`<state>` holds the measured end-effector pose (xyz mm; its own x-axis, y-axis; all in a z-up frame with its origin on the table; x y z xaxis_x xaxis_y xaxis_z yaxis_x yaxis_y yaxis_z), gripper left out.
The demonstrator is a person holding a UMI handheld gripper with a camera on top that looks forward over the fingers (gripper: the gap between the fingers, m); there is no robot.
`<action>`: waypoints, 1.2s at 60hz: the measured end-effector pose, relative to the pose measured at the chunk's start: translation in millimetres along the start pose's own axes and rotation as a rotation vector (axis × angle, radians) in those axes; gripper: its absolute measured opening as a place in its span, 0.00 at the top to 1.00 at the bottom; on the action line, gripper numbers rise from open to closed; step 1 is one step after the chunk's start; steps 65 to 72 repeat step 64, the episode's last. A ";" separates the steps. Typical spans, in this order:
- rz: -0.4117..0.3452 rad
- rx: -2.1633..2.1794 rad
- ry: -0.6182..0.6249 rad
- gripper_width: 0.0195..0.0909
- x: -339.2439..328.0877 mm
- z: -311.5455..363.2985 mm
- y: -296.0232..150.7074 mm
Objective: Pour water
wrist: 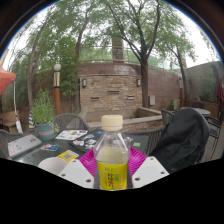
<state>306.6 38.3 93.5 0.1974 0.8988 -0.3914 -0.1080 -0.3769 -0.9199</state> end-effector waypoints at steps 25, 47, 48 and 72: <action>0.148 0.073 0.057 0.38 -0.5 -38.0 84.6; 0.260 0.205 0.064 0.10 -172.9 -0.6 106.2; 0.266 0.208 0.069 0.10 -179.8 3.9 107.2; 0.295 0.245 0.049 0.10 -388.5 116.3 109.0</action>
Point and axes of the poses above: the point between the fingertips, and its own axes, seen from behind it with the camera up: z to the left, y down, x forward, the way the camera looks, the point moved 6 cm from there along -x, backward, against the way the camera looks, and after that the axes turned 15 degrees about z, right-handed, at the moved point
